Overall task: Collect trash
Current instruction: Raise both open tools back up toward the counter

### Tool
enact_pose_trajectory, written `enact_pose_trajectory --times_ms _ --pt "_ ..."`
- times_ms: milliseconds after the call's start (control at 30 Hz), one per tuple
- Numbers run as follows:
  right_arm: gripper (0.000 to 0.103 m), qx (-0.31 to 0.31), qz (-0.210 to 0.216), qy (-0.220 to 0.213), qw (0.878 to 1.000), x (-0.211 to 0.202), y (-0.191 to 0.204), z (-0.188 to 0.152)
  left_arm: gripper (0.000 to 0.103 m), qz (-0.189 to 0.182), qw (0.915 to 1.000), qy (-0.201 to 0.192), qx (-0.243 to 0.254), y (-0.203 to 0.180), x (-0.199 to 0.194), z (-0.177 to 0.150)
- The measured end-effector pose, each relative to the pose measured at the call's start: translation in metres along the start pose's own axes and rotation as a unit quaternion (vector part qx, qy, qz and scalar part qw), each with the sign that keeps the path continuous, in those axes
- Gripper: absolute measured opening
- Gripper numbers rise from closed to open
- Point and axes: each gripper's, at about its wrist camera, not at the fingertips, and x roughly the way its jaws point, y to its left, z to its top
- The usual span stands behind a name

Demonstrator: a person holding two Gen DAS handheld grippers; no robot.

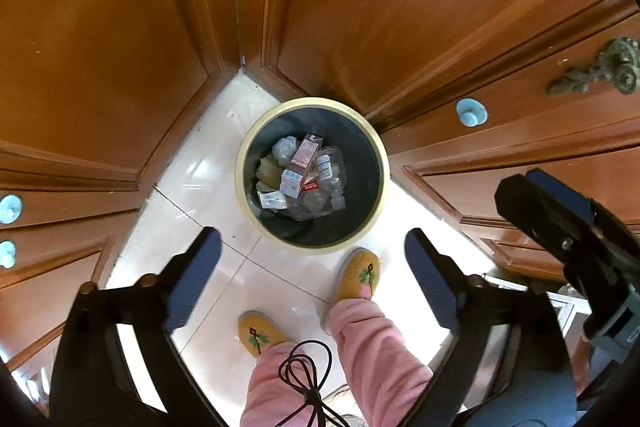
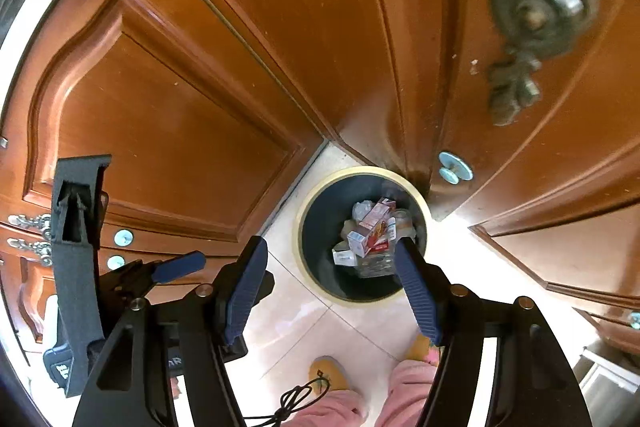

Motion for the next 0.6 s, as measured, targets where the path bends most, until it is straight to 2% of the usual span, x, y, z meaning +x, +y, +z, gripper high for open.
enact_pose_trajectory --times_ms 67,400,600 --pt "0.067 0.005 0.000 0.000 1.000 -0.010 0.000 -0.001 0.102 -0.001 1.0000 -0.004 0.003 -0.002 -0.011 -0.002" --pt "0.067 0.018 -0.002 -0.015 1.000 -0.096 0.018 -0.002 0.102 -0.014 0.9995 0.006 0.028 -0.021 -0.089 -0.015" --pt "0.067 0.019 -0.001 -0.029 0.999 -0.158 0.037 0.001 0.102 -0.024 0.9984 0.002 0.051 -0.036 -0.156 -0.024"
